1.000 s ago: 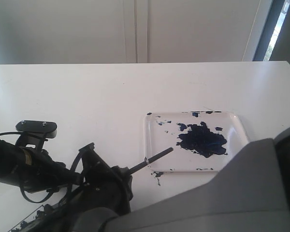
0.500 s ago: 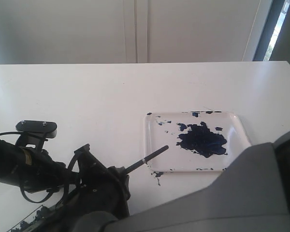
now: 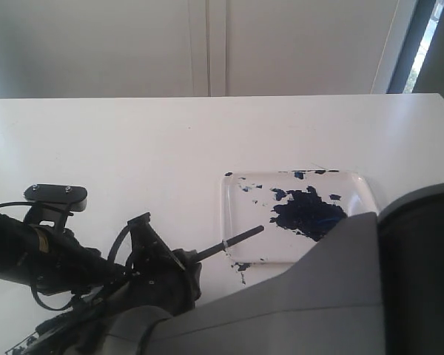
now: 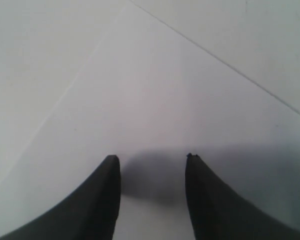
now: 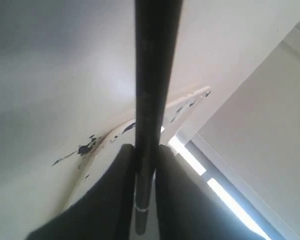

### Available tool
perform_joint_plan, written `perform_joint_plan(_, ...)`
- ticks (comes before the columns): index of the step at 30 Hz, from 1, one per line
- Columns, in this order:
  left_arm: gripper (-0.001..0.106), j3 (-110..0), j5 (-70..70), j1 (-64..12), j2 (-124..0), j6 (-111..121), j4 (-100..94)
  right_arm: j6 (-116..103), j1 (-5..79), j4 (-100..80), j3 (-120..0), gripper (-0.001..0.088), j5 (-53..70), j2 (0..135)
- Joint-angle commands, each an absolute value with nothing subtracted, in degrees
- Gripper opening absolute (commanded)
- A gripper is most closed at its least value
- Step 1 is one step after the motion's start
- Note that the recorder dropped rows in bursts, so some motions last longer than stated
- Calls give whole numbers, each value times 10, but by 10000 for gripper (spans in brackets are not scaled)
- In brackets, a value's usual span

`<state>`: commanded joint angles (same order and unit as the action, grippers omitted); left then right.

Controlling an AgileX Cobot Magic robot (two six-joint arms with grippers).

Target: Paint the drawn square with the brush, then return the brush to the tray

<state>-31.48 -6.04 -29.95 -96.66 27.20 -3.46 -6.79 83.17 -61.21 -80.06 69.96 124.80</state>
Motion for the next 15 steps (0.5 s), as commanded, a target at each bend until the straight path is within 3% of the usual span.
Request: perform_joint_plan(15, 479, -315, -60, -300, -967, 272, -34, -30, 833, -571, -813, 0, 700, 1279)
